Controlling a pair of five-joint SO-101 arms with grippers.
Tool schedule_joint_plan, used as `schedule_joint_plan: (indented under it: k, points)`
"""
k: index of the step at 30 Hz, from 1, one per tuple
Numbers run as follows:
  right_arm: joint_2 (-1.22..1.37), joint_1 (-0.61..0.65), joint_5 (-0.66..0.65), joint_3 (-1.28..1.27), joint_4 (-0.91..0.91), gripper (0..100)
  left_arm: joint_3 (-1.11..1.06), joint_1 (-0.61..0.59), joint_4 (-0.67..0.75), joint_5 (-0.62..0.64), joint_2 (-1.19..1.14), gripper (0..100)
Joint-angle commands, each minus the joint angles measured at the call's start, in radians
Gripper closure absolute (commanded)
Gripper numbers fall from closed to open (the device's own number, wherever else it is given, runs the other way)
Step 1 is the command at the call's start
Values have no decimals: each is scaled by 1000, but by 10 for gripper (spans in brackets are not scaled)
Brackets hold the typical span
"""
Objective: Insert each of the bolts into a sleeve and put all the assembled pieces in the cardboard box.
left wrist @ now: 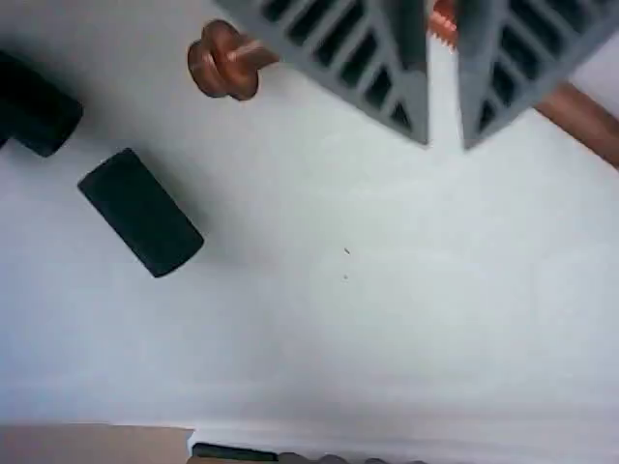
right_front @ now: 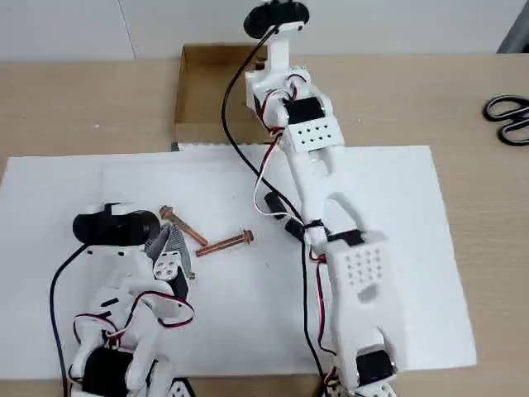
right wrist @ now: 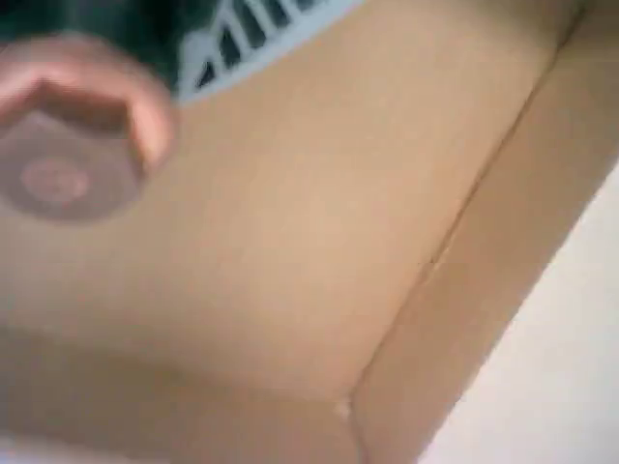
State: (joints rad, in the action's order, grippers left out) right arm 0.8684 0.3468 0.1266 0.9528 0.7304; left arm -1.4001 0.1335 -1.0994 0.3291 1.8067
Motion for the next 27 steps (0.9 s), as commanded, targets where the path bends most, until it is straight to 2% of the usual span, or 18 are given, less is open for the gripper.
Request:
schedule_joint_plan:
  k: [1,10,17,22,27]
  points:
    - [79,10,8,262,-33,995,4,-5,-2,-11,2,994]
    - [341,21,2,618,-24,983,2,-5,-11,-11,2,994]
    - [407,22,-71,654,8,741,2,-5,-21,-11,2,994]
    - [407,21,-71,707,87,735,-7,-5,-21,-11,2,994]
    - [329,22,-71,730,298,735,-8,-5,-18,-11,2,994]
